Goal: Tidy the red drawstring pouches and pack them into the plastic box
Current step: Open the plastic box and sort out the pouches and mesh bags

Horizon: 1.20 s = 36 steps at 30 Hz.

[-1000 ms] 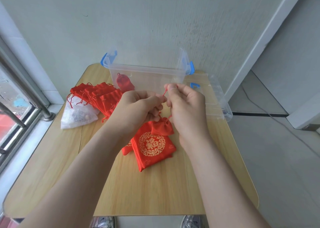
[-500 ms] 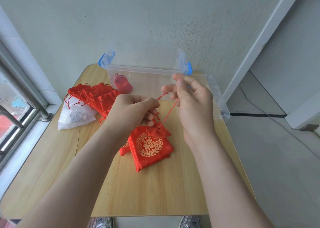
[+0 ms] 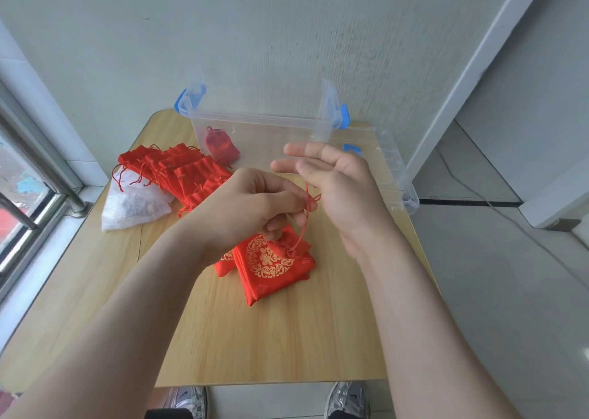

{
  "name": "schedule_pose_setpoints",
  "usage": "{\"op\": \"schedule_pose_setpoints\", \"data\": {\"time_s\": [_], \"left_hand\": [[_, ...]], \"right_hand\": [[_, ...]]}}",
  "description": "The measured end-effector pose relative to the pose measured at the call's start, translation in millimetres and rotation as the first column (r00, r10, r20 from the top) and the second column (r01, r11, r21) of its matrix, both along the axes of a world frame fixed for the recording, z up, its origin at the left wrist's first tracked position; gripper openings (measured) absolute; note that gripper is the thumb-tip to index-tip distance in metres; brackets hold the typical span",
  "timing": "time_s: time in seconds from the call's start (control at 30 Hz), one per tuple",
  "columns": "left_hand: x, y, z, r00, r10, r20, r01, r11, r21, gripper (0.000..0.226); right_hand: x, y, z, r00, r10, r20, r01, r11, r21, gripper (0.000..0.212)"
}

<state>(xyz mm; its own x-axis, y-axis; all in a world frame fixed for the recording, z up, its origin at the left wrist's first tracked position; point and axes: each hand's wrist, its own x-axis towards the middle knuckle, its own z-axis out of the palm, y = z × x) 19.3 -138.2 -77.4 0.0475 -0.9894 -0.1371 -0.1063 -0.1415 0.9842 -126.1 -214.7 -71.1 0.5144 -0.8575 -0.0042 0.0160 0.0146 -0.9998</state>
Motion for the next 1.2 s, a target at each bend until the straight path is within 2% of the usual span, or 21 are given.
{"op": "schedule_pose_setpoints", "data": {"time_s": [0.2,0.33,0.43,0.5,0.6,0.77,0.9,0.93,0.97,1.0,1.07,1.13,1.2], "left_hand": [[4,-2,-4,0.998,-0.003,-0.061,0.002,1.0,-0.015,0.023],[10,-5,-9,0.993,0.108,-0.037,-0.108,0.994,-0.004,0.025],[14,-7,-13,0.974,0.222,-0.037,-0.22,0.975,0.043,0.029],[14,-7,-14,0.966,0.253,-0.043,-0.25,0.966,0.071,0.032],[14,-7,-13,0.966,0.256,-0.028,-0.253,0.963,0.099,0.022],[15,-7,-10,0.965,0.263,-0.021,-0.257,0.957,0.136,0.018],[11,-7,-2,0.954,0.254,-0.16,-0.225,0.958,0.176,0.018],[11,-6,-2,0.957,0.246,-0.155,-0.22,0.961,0.17,0.012],[11,-6,-3,0.962,0.241,-0.126,-0.222,0.964,0.147,0.017],[12,-5,-4,0.964,0.253,-0.086,-0.24,0.961,0.135,0.029],[13,-4,-4,0.926,0.376,0.037,-0.378,0.918,0.119,0.047],[14,-1,-3,0.879,0.442,0.179,-0.453,0.891,0.025,0.041],[14,1,-2,0.852,0.452,0.265,-0.449,0.89,-0.074,0.027]], "right_hand": [[1,-1,-5,0.999,-0.011,-0.043,0.01,1.0,-0.026,0.024],[1,-6,-8,0.986,-0.084,-0.145,0.059,0.984,-0.167,0.028],[3,-4,-10,0.956,-0.163,-0.246,0.061,0.924,-0.377,0.025],[3,1,-10,0.921,-0.191,-0.339,-0.003,0.867,-0.498,0.024],[2,4,-11,0.873,-0.235,-0.428,-0.097,0.775,-0.624,0.028],[0,2,-13,0.852,-0.291,-0.436,-0.124,0.697,-0.706,0.015],[4,1,-17,0.799,-0.358,-0.483,-0.189,0.613,-0.767,0.016],[4,1,-18,0.788,-0.372,-0.49,-0.197,0.602,-0.774,0.015],[4,1,-18,0.776,-0.387,-0.498,-0.203,0.594,-0.778,0.013],[4,1,-17,0.761,-0.401,-0.51,-0.206,0.596,-0.776,0.011],[4,2,-16,0.721,-0.412,-0.557,-0.201,0.644,-0.738,0.009],[4,1,-13,0.72,-0.36,-0.593,-0.155,0.75,-0.643,0.011],[1,-2,-8,0.794,-0.256,-0.551,-0.05,0.876,-0.479,0.012]]}}
